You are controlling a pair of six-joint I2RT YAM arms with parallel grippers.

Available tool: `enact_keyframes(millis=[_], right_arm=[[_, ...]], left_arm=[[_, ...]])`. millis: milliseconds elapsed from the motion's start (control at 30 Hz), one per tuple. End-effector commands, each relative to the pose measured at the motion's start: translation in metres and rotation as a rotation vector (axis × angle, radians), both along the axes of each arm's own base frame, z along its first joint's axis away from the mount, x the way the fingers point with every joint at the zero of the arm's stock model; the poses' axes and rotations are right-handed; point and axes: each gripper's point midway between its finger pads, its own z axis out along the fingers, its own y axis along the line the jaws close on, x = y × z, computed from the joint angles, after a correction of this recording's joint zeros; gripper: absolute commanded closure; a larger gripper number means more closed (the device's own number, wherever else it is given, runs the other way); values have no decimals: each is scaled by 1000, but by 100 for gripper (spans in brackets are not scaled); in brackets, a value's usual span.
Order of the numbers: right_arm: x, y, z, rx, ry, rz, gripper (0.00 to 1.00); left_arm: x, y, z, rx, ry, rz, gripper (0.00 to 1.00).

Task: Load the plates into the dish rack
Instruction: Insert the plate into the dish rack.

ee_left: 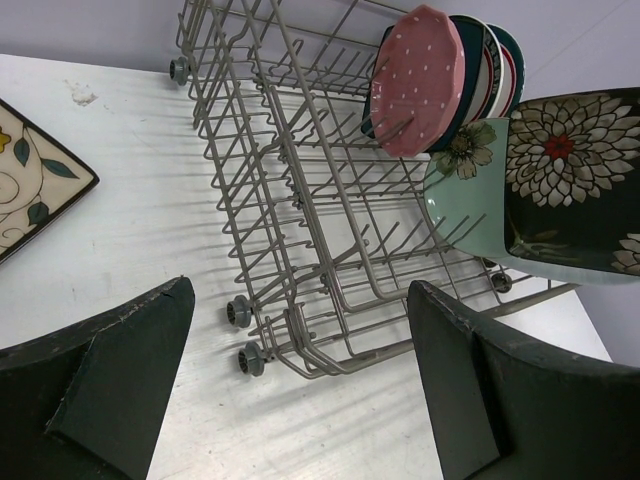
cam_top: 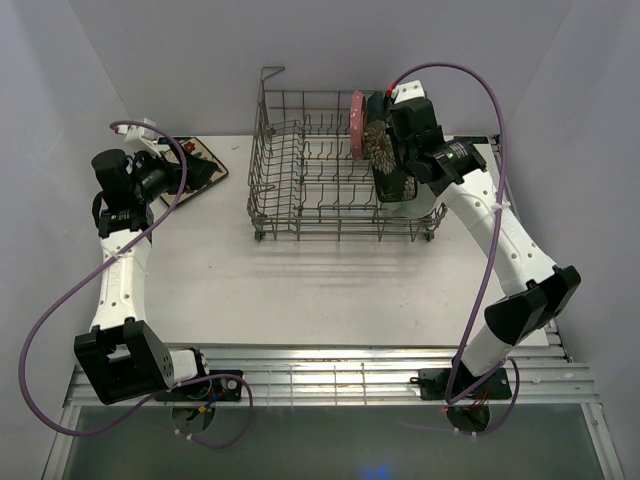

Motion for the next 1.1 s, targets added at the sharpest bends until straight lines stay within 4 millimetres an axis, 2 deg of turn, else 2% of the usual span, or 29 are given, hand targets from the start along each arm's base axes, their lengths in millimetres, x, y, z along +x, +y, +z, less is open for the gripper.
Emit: enact_keyframes(millis=[0,467,733,1067], right_arm=[[13,-4,64,85,-200,-62,92],[40,4,31,-9,-117,-100,92],[38,17,47,67,-137,-39,92],[31,33,34,126,-89,-23,92]], left_arm=[[-6,-2,9,18,-39,-15,2],[-6,-3,6,20,-38,-28,2],[-7,-3,4,20,-34,-31,2],[-7,-5,2,14,-27,-45,2]])
